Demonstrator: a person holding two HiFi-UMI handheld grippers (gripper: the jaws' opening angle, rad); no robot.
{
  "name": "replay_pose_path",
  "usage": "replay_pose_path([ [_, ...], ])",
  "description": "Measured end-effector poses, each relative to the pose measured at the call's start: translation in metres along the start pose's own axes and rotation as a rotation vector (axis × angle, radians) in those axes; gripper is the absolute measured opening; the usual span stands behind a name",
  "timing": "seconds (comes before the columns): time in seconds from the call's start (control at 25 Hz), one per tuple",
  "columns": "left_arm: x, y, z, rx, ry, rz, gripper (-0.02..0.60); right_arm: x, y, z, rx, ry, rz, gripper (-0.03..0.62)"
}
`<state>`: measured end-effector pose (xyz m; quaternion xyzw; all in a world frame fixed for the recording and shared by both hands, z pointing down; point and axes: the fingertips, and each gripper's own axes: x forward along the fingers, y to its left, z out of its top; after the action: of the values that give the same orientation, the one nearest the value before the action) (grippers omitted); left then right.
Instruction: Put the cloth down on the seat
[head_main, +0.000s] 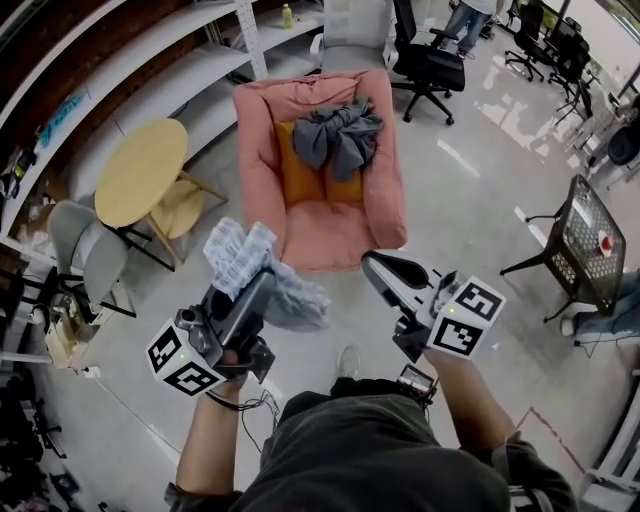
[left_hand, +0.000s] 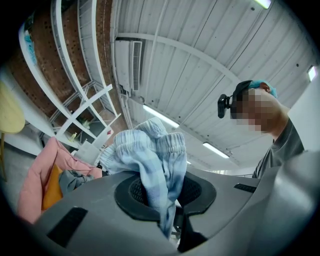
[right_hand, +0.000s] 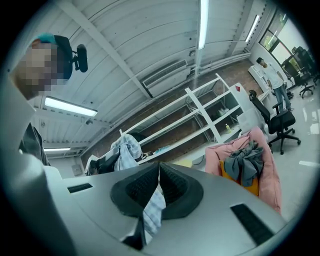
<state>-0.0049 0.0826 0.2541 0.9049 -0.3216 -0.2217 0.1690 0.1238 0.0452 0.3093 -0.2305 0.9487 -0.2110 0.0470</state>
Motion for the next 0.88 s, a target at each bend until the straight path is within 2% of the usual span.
replay_pose_path([
  [0.44, 0.094, 0.086, 0.039, 0.067, -0.009, -0.003, 0.072, 0.029, -0.096, 0.044, 0.007, -0.026, -0.034, 0.017],
  [0.88, 0.169, 0.221, 0.091, 0.080, 0.012, -0.073, 0.072, 0.117, -0.186, 0.060, 0.029, -0.012, -0.121, 0.017],
])
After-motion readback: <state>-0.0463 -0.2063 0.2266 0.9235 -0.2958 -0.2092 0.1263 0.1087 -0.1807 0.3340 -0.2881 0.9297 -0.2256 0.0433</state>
